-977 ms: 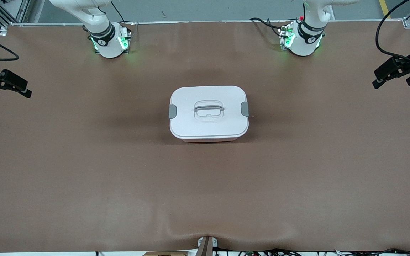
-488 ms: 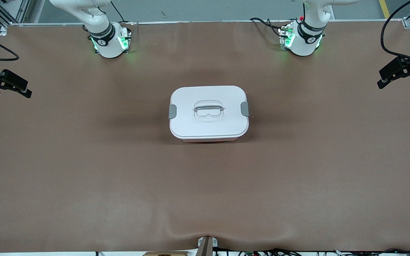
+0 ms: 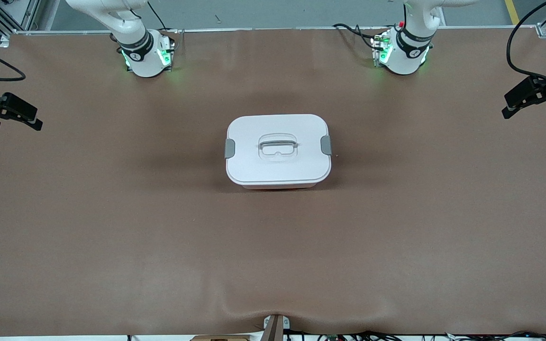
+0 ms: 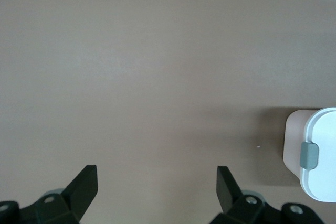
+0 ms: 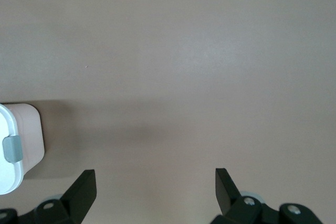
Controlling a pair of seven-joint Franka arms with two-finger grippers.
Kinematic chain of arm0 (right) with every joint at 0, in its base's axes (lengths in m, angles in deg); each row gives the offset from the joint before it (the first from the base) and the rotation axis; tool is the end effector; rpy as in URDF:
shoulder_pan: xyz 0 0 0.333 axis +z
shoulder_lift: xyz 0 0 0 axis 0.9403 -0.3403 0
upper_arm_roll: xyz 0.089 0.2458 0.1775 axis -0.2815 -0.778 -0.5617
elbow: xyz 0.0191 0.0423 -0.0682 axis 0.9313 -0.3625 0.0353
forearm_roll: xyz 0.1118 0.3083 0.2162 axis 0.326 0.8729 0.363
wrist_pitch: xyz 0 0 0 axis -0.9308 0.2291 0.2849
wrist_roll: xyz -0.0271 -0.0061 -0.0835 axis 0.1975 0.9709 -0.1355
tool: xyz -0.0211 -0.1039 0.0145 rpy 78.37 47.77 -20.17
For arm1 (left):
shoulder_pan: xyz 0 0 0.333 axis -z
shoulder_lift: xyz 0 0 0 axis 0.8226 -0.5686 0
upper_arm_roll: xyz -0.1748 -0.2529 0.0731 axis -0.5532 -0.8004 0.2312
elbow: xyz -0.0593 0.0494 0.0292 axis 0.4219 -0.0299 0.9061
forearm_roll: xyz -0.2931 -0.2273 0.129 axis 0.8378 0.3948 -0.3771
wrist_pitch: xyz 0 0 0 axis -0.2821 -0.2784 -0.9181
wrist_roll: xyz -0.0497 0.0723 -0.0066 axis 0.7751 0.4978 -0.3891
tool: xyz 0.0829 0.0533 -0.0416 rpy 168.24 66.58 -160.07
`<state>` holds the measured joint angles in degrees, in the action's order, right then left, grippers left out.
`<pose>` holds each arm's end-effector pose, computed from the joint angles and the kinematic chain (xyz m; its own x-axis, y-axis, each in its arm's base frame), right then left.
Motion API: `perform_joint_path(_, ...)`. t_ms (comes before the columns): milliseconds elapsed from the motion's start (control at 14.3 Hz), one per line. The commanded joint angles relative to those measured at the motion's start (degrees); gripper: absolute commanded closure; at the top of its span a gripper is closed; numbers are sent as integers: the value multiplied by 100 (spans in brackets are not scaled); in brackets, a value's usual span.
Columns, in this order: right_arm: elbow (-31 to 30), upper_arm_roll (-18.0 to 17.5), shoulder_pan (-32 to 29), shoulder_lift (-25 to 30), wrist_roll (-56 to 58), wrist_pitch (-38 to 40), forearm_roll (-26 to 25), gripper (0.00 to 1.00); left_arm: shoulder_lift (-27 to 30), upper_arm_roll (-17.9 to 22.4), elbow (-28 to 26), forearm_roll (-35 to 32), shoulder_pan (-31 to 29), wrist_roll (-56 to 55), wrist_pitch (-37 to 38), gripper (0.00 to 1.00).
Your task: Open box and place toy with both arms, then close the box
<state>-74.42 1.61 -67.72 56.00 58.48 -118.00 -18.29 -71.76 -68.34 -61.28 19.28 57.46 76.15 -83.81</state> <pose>0.5497 -0.0129 0.6445 0.9996 -0.0256 0.0083 -0.0253 -0.9992 -0.0296 0.5290 -0.0162 0.6618 0.9962 0.0403 0.0771 0.0402 -0.9992 0.0021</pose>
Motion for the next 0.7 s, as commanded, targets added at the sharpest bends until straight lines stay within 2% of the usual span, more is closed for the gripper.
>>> perform_joint_path(0, 48, -37, -11, 0, -75, 17, -10, 0, -31, 13, 78, -75, 9, 113, 14, 0)
perform_joint_path(628, 31, -45, 16, -8, -75, 25, -10, 0, -57, 13, 87, -84, 0, 95, 14, 0)
